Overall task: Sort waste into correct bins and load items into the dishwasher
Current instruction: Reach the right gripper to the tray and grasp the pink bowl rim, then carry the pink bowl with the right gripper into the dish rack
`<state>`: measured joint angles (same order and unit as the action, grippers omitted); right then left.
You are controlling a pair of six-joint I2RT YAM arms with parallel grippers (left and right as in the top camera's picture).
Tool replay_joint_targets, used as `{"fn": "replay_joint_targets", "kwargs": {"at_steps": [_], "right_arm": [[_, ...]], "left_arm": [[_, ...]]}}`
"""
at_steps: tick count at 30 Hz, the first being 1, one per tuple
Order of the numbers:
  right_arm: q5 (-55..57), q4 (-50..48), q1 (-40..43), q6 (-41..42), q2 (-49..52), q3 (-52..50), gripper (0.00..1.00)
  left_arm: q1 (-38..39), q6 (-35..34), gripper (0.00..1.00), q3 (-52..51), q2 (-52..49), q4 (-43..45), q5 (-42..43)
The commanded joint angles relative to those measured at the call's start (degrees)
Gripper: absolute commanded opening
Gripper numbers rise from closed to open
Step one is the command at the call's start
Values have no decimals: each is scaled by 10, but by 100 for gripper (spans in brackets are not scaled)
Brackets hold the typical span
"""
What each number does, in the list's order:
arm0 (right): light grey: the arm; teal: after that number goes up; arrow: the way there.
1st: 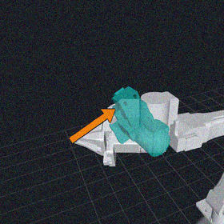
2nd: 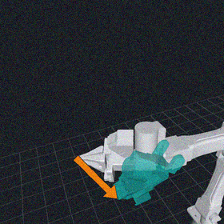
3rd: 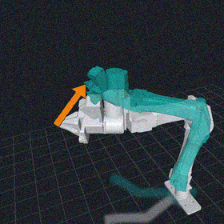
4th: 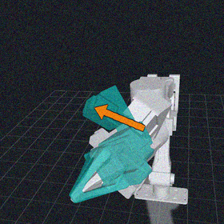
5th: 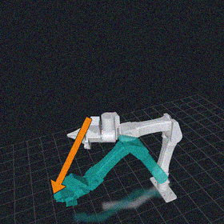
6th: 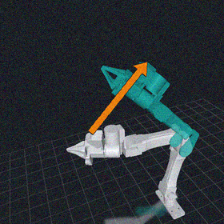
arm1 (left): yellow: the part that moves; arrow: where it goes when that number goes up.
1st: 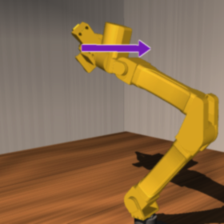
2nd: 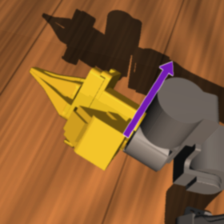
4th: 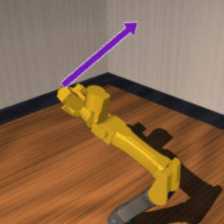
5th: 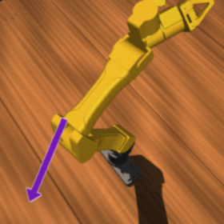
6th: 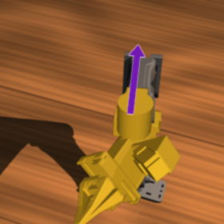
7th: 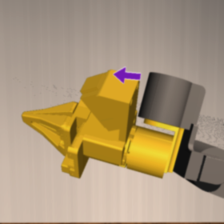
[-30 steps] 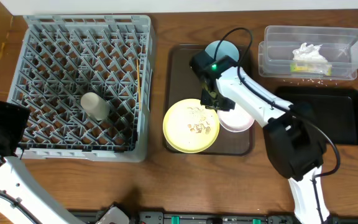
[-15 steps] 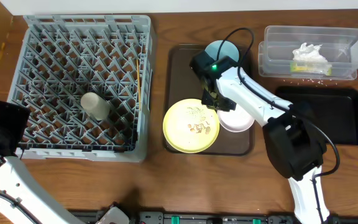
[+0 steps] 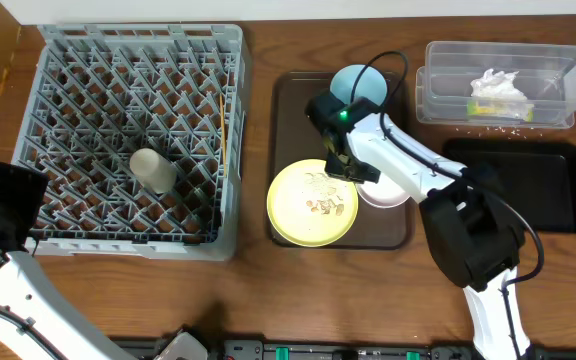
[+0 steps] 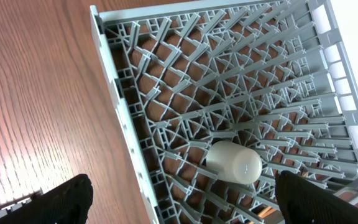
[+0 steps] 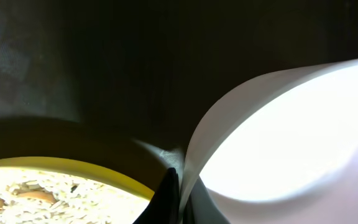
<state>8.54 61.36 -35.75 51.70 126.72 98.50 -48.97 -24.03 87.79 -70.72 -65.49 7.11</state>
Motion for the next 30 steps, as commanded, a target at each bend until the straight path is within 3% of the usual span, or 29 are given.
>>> {"fn": "replay_joint_targets", "kwargs": {"at_steps": [1, 7, 17, 21, 26, 30], "right_arm": [[15, -2, 2, 1, 5, -8, 1], [15, 34, 5, -38, 2, 39, 1], [-7, 88, 5, -162, 2, 237, 1], [-102, -5, 4, -195, 2, 284, 1], [-267, -230, 0, -189, 8, 283, 1], [-321, -398, -20, -165, 27, 282, 1]], "left_arm": [[-2, -1, 94, 2, -1, -1, -3], [-2, -1, 94, 2, -1, -1, -3], [-2, -1, 95, 2, -1, -1, -3], [-2, -1, 95, 2, -1, -1, -3], [-2, -1, 95, 2, -1, -1, -3], [-2, -1, 95, 2, -1, -1, -3]]}}
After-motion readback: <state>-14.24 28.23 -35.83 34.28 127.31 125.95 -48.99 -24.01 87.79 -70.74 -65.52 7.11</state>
